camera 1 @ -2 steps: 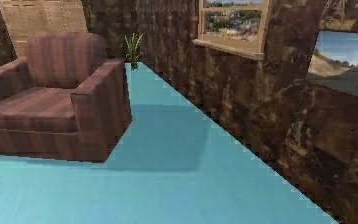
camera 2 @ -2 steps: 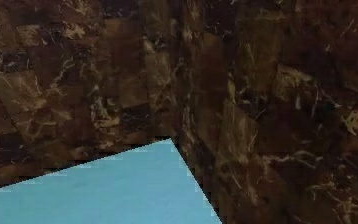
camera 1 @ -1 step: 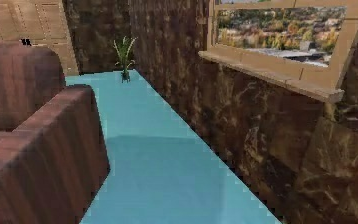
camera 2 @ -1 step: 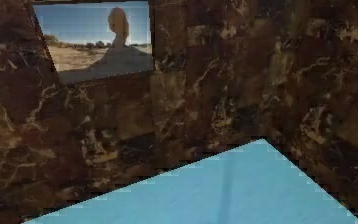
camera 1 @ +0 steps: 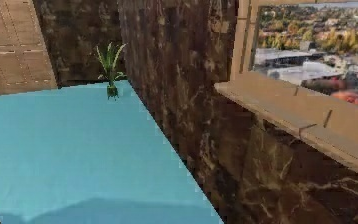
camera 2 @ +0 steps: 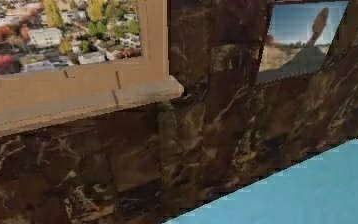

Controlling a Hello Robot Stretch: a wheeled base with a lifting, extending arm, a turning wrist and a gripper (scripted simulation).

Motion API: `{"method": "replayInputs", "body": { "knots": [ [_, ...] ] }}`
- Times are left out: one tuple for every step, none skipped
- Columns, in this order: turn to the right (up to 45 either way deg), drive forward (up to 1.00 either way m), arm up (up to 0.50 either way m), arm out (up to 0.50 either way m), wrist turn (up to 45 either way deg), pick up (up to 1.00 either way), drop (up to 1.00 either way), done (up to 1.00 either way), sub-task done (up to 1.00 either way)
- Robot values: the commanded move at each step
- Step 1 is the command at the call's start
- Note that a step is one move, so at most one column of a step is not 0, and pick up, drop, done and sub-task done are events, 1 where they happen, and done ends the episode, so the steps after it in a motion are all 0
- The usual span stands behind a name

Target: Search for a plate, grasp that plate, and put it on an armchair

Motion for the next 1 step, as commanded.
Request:
{"method": "replayInputs", "body": {
  "knots": [
    [0.0,0.6,0.0,0.0,0.0,0.0,0.0,0.0,0.0]
  ]
}}
